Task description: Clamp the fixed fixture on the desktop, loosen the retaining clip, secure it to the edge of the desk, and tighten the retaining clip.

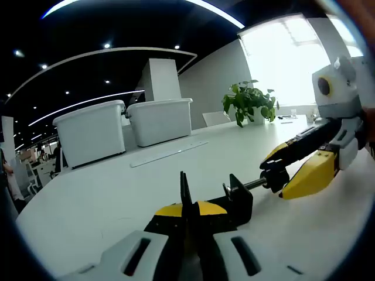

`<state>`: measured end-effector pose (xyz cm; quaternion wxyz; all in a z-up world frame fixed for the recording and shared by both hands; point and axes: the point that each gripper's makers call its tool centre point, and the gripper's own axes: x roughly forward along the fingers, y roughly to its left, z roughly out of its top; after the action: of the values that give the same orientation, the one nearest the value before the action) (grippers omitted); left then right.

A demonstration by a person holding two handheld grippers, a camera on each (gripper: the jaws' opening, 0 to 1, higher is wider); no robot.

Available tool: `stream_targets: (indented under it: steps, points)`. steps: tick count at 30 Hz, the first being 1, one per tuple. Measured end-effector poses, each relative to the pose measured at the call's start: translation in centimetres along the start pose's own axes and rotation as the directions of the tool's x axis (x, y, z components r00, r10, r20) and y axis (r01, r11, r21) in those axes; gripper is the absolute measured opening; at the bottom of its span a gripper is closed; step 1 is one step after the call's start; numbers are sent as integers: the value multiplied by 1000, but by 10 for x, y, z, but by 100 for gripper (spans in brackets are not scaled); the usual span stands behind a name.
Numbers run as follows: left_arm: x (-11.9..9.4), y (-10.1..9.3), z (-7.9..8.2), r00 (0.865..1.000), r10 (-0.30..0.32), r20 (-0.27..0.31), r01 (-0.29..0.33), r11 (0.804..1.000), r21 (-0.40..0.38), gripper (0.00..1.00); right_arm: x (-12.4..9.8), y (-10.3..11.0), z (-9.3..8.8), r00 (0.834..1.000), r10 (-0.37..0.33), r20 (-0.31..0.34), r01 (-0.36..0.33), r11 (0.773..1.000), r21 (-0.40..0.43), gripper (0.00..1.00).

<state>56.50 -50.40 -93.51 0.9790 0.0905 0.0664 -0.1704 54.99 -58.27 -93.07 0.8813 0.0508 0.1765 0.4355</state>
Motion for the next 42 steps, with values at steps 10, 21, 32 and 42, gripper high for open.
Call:
stream_targets:
  steps: [10, 21, 32, 42]
  points:
    - [0, 0, 0, 1000, 0, 0, 0, 1000, 1, 6, 3, -12, -5, 999, 40, 23, -46, 907, 419, 24]
    - [0, 0, 0, 1000, 1, -1, -1, 1000, 0, 6, 2, 1, 2, 999, -31, 43, 38, 980, -196, 23]
    - [1, 0, 0, 1000, 2, -1, -2, 1000, -1, 6, -1, 13, 5, 989, -75, 131, 144, 724, -675, 23]
    - [1, 0, 0, 1000, 4, -3, -4, 1000, -3, 6, -3, 12, 10, 981, -96, 167, 192, 536, -822, 24]
